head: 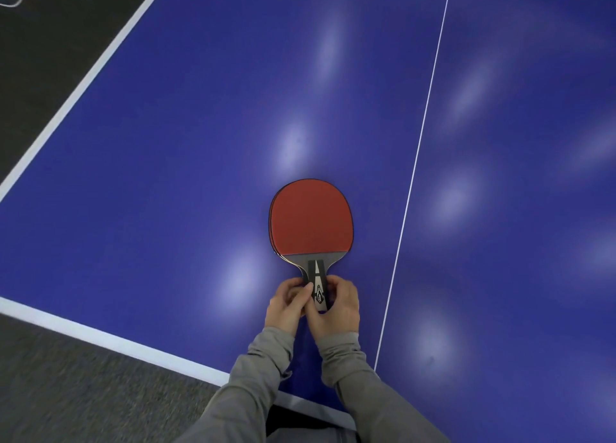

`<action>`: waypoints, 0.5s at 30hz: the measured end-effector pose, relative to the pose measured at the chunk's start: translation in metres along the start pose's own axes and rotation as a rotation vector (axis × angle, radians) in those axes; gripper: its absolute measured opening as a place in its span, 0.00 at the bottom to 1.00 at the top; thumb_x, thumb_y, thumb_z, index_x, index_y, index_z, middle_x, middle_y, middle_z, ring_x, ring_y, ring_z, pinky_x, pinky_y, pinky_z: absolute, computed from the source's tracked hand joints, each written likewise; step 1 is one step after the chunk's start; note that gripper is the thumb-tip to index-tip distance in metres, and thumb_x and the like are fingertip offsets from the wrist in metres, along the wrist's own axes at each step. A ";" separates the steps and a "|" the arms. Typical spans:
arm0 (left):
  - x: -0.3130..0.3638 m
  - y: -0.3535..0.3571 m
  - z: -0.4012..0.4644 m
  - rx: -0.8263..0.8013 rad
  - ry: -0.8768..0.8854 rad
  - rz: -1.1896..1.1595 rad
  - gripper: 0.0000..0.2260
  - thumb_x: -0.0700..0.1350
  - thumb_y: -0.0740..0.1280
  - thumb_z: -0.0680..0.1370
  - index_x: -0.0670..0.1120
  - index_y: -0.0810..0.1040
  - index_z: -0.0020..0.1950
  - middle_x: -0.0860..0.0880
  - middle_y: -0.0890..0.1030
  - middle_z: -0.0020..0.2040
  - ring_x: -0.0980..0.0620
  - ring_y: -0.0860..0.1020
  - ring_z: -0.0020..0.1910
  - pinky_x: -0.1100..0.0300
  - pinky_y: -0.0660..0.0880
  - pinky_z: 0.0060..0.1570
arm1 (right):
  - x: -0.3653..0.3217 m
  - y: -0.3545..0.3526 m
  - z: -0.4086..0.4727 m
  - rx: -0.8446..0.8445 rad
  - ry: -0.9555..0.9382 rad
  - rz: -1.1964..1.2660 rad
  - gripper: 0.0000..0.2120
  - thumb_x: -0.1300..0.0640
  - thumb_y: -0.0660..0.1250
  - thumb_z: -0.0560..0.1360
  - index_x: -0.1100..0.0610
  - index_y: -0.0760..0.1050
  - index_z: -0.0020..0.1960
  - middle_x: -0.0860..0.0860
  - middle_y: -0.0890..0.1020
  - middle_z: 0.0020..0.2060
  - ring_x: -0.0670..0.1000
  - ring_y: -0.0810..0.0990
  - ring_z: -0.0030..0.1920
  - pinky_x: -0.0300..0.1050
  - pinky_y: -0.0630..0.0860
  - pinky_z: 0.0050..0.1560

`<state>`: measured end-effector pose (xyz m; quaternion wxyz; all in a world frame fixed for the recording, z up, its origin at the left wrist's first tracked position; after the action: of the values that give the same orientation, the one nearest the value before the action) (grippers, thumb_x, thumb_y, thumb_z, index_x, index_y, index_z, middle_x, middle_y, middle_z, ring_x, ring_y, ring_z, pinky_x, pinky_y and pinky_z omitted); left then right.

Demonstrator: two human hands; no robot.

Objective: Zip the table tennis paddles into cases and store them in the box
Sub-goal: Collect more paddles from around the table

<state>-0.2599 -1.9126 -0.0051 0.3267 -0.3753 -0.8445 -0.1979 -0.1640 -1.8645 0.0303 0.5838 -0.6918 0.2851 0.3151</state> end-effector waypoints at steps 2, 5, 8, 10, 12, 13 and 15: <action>0.000 0.001 0.000 0.020 -0.002 0.040 0.12 0.40 0.68 0.75 0.39 0.75 0.57 0.46 0.81 0.42 0.49 0.80 0.43 0.53 0.78 0.47 | 0.001 -0.003 -0.001 -0.037 -0.032 0.011 0.18 0.58 0.74 0.65 0.58 0.75 0.53 0.44 0.74 0.44 0.50 0.75 0.46 0.54 0.76 0.50; 0.001 0.004 -0.001 0.059 0.000 0.142 0.13 0.43 0.70 0.74 0.42 0.75 0.57 0.43 0.82 0.48 0.44 0.80 0.49 0.45 0.75 0.57 | 0.005 -0.010 -0.006 -0.116 -0.068 0.021 0.22 0.57 0.74 0.65 0.58 0.74 0.57 0.46 0.74 0.47 0.48 0.75 0.47 0.50 0.75 0.53; 0.003 0.009 -0.005 0.101 -0.001 0.237 0.19 0.47 0.72 0.72 0.44 0.74 0.61 0.45 0.79 0.53 0.46 0.78 0.52 0.50 0.74 0.59 | 0.018 -0.023 -0.011 -0.149 -0.051 -0.012 0.27 0.53 0.76 0.65 0.60 0.72 0.60 0.49 0.75 0.51 0.47 0.74 0.49 0.46 0.74 0.55; 0.007 0.015 -0.007 0.126 0.006 0.337 0.25 0.50 0.73 0.71 0.46 0.71 0.65 0.48 0.77 0.55 0.48 0.76 0.55 0.55 0.72 0.60 | 0.029 -0.036 -0.011 -0.143 -0.025 -0.036 0.28 0.51 0.77 0.65 0.59 0.72 0.60 0.50 0.75 0.52 0.46 0.74 0.50 0.44 0.74 0.55; 0.010 0.024 -0.008 0.163 0.014 0.416 0.30 0.51 0.74 0.69 0.45 0.68 0.68 0.47 0.75 0.61 0.47 0.74 0.60 0.54 0.70 0.63 | 0.040 -0.051 -0.008 -0.123 0.010 -0.061 0.28 0.51 0.77 0.65 0.58 0.72 0.60 0.48 0.75 0.51 0.46 0.74 0.49 0.46 0.74 0.56; 0.011 0.029 -0.008 0.192 0.017 0.448 0.32 0.52 0.74 0.69 0.44 0.67 0.68 0.46 0.74 0.63 0.46 0.73 0.62 0.54 0.69 0.63 | 0.044 -0.058 -0.007 -0.108 0.024 -0.071 0.28 0.52 0.77 0.65 0.58 0.72 0.60 0.48 0.74 0.51 0.47 0.74 0.49 0.48 0.75 0.56; 0.013 0.036 -0.010 0.269 0.022 0.504 0.33 0.51 0.74 0.69 0.42 0.66 0.68 0.44 0.72 0.64 0.45 0.71 0.64 0.53 0.68 0.64 | 0.051 -0.072 -0.003 -0.067 0.028 -0.080 0.26 0.54 0.77 0.65 0.60 0.73 0.59 0.48 0.74 0.49 0.48 0.74 0.48 0.51 0.75 0.55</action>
<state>-0.2347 -1.8887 0.0143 0.4216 -0.5245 -0.7397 -0.0006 -0.0760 -1.8573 0.0366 0.5686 -0.7260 0.2546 0.2912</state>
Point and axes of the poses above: each hand's wrist, its own z-axis towards the middle knuckle, its own y-axis out of the palm, x = y × z, the point moved 5 cm from there along z, towards the middle knuckle
